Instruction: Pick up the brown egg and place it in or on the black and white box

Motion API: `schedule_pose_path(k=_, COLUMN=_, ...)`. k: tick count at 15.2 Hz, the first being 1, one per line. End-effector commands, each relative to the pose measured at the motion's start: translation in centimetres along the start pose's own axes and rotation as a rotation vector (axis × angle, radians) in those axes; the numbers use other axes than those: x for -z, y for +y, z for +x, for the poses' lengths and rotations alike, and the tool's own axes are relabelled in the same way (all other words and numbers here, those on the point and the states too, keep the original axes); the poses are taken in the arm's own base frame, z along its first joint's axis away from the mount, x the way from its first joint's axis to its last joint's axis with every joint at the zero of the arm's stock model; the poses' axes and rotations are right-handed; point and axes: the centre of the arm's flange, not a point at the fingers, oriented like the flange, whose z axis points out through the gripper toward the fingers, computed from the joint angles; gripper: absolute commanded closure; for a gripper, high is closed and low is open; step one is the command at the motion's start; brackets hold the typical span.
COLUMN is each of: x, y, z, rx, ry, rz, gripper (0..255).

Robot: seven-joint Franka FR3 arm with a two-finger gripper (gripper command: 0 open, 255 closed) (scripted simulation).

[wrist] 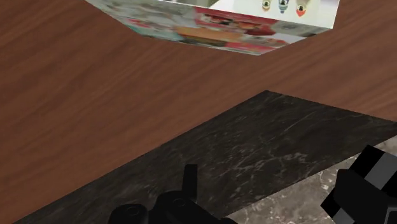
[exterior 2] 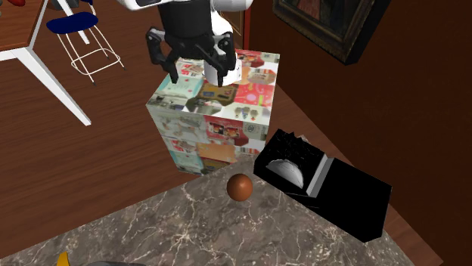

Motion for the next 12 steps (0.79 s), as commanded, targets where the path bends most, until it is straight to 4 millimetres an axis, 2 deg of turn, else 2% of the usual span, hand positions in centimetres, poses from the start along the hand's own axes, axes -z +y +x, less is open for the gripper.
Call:
schedule_pose_path(k=1, x=-1.2, y=-1.0, z=2.2, rx=0.011, ry=0.013, rz=0.013, gripper=0)
schedule_pose_path(k=12, x=-6.7, y=-6.5, z=13.0, rx=0.075, ry=0.076, rz=0.082, gripper=0)
